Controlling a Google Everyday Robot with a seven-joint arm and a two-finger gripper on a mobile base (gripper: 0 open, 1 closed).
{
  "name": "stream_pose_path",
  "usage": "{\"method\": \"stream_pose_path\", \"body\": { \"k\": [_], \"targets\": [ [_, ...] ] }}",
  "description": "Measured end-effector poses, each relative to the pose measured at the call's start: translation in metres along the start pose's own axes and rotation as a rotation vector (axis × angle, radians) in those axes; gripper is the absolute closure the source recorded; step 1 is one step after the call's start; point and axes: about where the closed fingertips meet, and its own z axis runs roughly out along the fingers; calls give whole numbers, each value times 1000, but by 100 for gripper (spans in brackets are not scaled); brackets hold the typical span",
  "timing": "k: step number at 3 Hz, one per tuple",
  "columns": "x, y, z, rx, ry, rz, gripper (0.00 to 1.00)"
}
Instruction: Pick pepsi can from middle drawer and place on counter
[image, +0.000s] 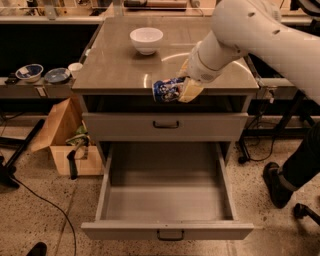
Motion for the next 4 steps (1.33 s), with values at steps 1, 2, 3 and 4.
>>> {"method": "stream_pose_path", "body": {
  "k": [1, 2, 3, 4],
  "targets": [
    [6, -19, 20, -5, -10, 4, 100],
    [10, -42, 23, 11, -7, 1, 100],
    [9, -69, 24, 34, 8, -15, 100],
    [9, -81, 26, 42, 15, -21, 100]
  ]
}}
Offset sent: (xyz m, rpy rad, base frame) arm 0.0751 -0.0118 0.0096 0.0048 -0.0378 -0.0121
